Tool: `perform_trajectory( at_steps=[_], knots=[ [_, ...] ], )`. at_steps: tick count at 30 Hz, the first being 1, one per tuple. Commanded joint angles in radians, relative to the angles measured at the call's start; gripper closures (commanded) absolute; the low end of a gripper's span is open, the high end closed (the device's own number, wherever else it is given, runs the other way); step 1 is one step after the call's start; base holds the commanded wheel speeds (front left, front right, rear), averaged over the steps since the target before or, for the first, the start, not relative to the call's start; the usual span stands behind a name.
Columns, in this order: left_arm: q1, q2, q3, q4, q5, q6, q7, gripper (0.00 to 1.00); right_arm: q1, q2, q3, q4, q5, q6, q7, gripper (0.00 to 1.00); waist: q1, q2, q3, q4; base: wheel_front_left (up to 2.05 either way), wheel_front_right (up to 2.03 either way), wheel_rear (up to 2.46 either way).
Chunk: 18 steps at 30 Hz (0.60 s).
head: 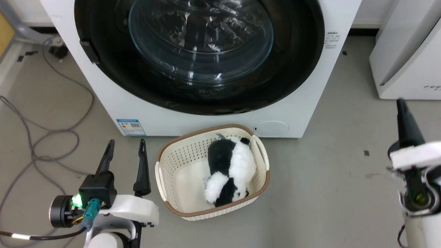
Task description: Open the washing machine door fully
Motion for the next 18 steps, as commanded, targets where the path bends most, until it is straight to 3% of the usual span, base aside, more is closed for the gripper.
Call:
perform_trajectory(
  at_steps=[1,9,18],
  knots=[
    [-0.019,0.001,-0.003,-0.007,-0.007,0.005,-0.01,0.0,-0.045,-0.013,0.001,0.02,0.035,0.0,0.002,1.0,-0.0001,0.0,0.017,0.006,0.0,0.0,0.0],
    [-0.055,0.001,-0.008,-0.014,-0.017,0.012,-0.027,0.0,-0.213,-0.058,0.025,0.126,0.117,0.0,0.038,1.0,-0.0001,0.0,0.074,0.027,0.0,0.0,0.0],
    [-0.085,0.001,-0.013,-0.023,-0.029,0.022,-0.046,0.0,-0.404,-0.113,0.024,0.261,0.202,0.0,-0.008,1.0,-0.0001,0.0,0.137,0.053,0.0,0.0,0.0]
  ],
)
